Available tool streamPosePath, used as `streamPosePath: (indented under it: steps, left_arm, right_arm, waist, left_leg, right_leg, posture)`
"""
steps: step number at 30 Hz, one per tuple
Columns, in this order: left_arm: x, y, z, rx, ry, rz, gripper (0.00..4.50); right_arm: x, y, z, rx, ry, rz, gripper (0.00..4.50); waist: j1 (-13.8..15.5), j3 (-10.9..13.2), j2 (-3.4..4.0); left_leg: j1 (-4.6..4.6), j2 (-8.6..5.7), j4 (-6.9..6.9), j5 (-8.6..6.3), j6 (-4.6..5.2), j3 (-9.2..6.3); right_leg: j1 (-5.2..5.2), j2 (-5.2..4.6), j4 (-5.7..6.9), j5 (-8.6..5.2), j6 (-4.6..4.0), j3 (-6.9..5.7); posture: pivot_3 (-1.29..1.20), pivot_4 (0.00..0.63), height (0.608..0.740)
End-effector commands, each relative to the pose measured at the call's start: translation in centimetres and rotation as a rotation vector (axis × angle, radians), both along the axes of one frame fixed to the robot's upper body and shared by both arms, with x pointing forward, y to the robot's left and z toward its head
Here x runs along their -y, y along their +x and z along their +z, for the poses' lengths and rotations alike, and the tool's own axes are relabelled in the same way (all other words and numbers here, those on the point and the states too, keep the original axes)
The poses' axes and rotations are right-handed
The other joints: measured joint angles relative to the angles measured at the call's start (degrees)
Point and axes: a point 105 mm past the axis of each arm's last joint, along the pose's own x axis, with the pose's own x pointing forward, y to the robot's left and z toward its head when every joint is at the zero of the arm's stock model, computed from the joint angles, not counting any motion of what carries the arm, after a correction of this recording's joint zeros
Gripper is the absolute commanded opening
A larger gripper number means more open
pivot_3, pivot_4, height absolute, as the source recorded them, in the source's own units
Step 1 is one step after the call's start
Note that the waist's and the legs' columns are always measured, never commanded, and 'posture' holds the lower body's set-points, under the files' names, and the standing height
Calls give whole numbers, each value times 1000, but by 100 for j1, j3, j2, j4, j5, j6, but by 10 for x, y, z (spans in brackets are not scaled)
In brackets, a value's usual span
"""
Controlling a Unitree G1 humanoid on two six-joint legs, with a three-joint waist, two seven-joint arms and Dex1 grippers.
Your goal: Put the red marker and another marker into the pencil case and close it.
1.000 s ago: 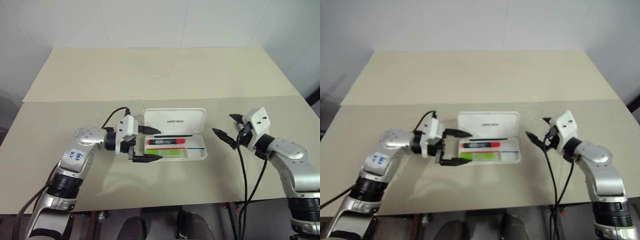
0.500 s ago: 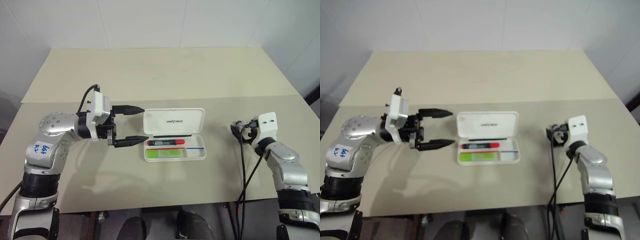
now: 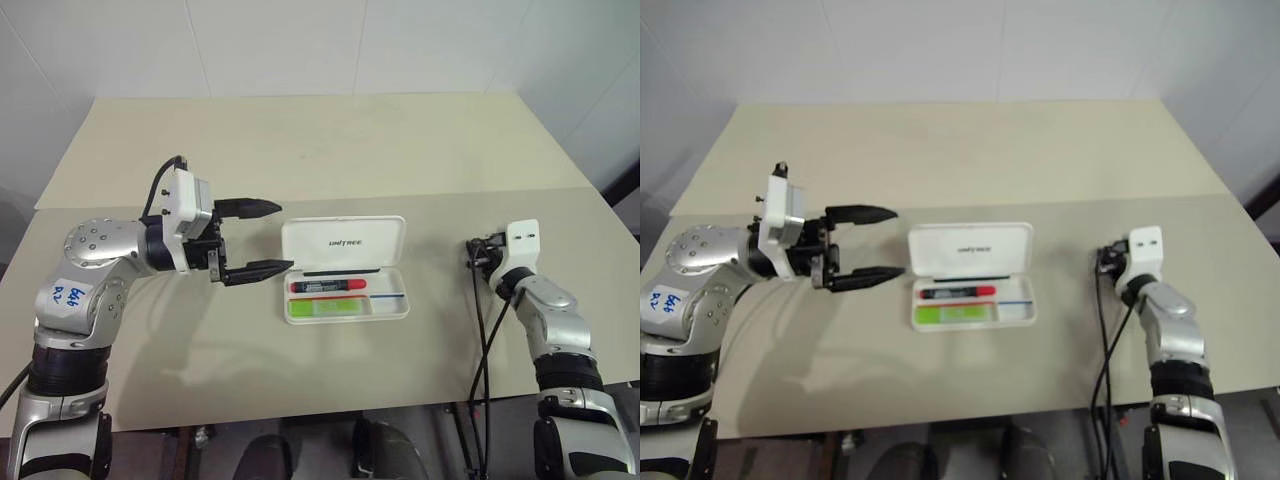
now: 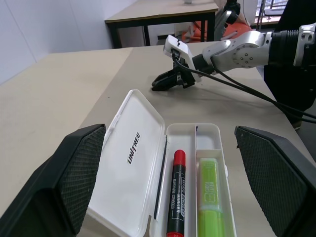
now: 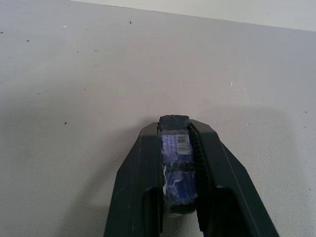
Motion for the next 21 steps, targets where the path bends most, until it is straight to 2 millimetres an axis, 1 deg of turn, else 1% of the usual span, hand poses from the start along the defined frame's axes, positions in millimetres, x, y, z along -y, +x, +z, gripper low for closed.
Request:
streamPosePath:
  steps: [1,4,5,6,8,11,14,16,19,21]
  left_arm:
    - [2,-7,13,61,-3,-13,4500]
    - [2,-6,9,55,1,-14,4500]
    - [2,-6,8,54,1,-14,4500]
    - [2,-6,5,50,3,-15,4500]
    - [2,-6,2,45,5,-17,4500]
    - [2,-7,-6,27,7,-21,4500]
    - [2,-8,-10,19,4,-22,4500]
    - [3,-9,-12,15,1,-22,4500]
    - [4,-10,-14,11,-4,-23,4500]
    - [6,-12,-16,4,-10,-23,4500]
  right_arm:
    - [-4,-2,12,55,-39,53,403]
    - [-23,-6,33,138,-45,217,403]
    - [-28,-8,36,148,-47,260,403]
    - [-37,-14,44,171,-68,357,403]
    - [-46,-22,52,192,-96,464,403]
    - [-66,-48,64,186,-168,743,403]
    - [-79,-73,67,142,-172,966,403]
    - [-85,-84,68,110,-153,1067,403]
    - [-94,-93,66,76,-147,1160,403]
    - [-109,-94,63,71,-144,1221,403]
  waist:
    - [-5,0,0]
    - [-12,4,7]
    - [-12,5,8]
    - [-11,6,10]
    - [1,10,16]
    - [15,9,16]
    - [19,10,14]
    - [17,8,10]
    - [13,7,9]
    - [11,7,9]
  left_leg:
    - [0,0,0,0,0,0]
    - [0,0,-1,1,-1,1]
    - [0,0,-1,1,-1,1]
    - [2,0,-2,1,-1,1]
    - [1,0,-2,1,-1,1]
    - [0,0,-2,0,-1,-2]
    - [-1,0,-4,0,-1,-4]
    - [-1,0,-4,0,-1,-4]
    - [1,-1,-1,0,-1,0]
    - [3,0,-1,0,-1,0]
  right_leg:
    - [0,1,0,0,0,0]
    - [0,1,0,0,1,0]
    - [0,1,-1,0,1,0]
    - [0,1,0,0,1,0]
    - [0,0,-1,0,1,0]
    - [0,0,-1,0,1,-1]
    - [0,1,-2,0,1,-3]
    - [0,1,-3,0,1,-5]
    - [1,0,-3,0,1,-2]
    - [2,1,-3,0,1,-2]
  posture:
    - [0,150,740]
    - [0,150,740]
    - [0,150,740]
    - [0,150,740]
    - [0,150,740]
    - [0,150,740]
    - [0,150,740]
    - [0,150,740]
    - [0,150,740]
    - [0,150,740]
